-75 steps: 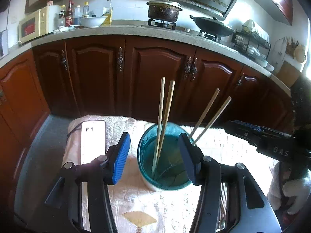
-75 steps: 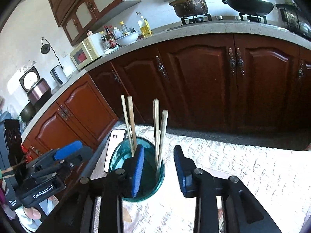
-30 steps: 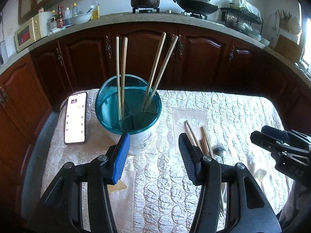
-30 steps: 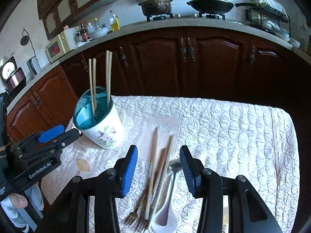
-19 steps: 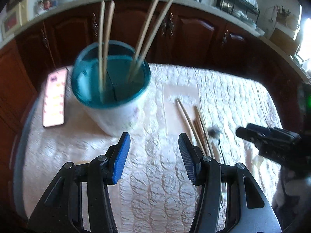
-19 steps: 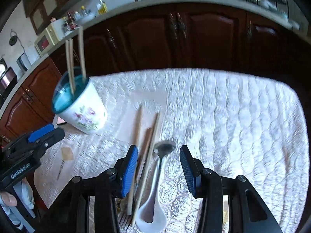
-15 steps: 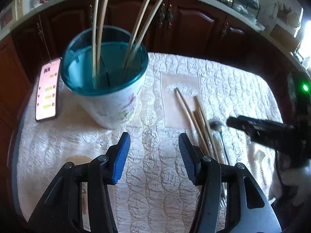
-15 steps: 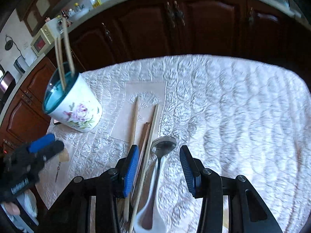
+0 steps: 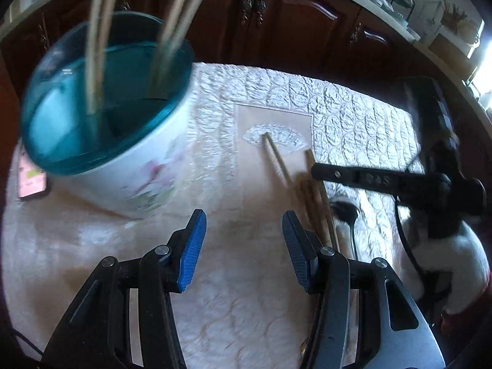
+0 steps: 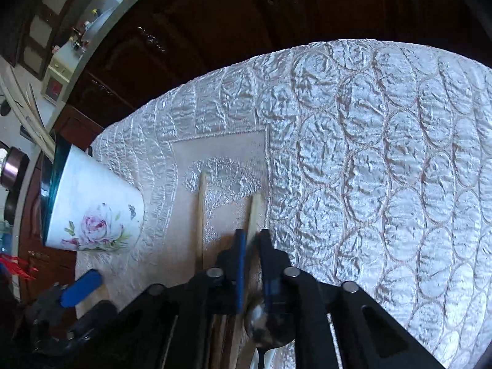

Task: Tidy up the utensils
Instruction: 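Grasp a wooden chopstick with the left tool while the right tool grasps another, then lift both held chopsticks and carry them over the floral holder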

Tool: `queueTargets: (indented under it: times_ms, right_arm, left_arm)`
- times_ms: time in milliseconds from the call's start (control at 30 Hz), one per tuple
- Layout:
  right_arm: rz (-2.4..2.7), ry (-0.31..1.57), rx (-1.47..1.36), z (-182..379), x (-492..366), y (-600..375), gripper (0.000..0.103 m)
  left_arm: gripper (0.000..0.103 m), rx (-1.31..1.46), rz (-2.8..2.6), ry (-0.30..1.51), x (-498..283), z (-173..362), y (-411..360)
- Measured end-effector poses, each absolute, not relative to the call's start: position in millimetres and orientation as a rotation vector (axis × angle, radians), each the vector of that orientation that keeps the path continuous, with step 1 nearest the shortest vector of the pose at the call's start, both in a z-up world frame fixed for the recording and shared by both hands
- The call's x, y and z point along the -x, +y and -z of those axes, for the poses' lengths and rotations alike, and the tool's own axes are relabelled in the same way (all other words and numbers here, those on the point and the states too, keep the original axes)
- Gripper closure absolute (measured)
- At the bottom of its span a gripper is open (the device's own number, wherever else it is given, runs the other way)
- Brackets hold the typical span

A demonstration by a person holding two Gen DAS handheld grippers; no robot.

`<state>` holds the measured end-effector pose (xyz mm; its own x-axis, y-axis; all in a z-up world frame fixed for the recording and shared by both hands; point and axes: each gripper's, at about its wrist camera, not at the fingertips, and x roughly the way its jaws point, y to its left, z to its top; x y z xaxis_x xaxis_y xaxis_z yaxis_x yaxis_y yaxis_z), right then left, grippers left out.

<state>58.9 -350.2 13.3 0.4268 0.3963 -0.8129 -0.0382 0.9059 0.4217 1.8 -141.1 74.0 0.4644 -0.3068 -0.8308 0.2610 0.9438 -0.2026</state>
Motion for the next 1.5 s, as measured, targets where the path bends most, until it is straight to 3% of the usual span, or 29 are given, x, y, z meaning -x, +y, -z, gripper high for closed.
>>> queueTargets:
  times_ms: [467, 533, 667, 733, 1500]
  right_arm:
    - [-0.239, 1.125, -0.373, -22.3, -21.6, -408.5, 0.097]
    - [-0.23, 1.132, -0.356, -22.5, -24.9, -408.8, 0.097]
    - [-0.229, 1.149, -0.322, -22.2, -34.8, -402.7, 0.096]
    - [-0.226, 1.149, -0.317, -21.2, -38.5, -399.8, 0.096]
    - [-0.314, 1.106, -0.483, -33.1, -34.2, -373.4, 0.098]
  left_arm:
    - [0.052, 0.094, 0.286, 1.09, -73.0, -43.4, -194.1]
    - [0.057, 0.09, 0.286, 1.084, -79.2, -40.9, -198.7]
    - [0.086, 0.078, 0.287, 1.078, -85.0, -40.0, -200.1]
    - [0.091, 0.071, 0.298, 1.078, -85.0, -40.2, -198.9]
    - [0.097, 0.025, 0.356, 1.073, -2.7, -60.7, -148.0]
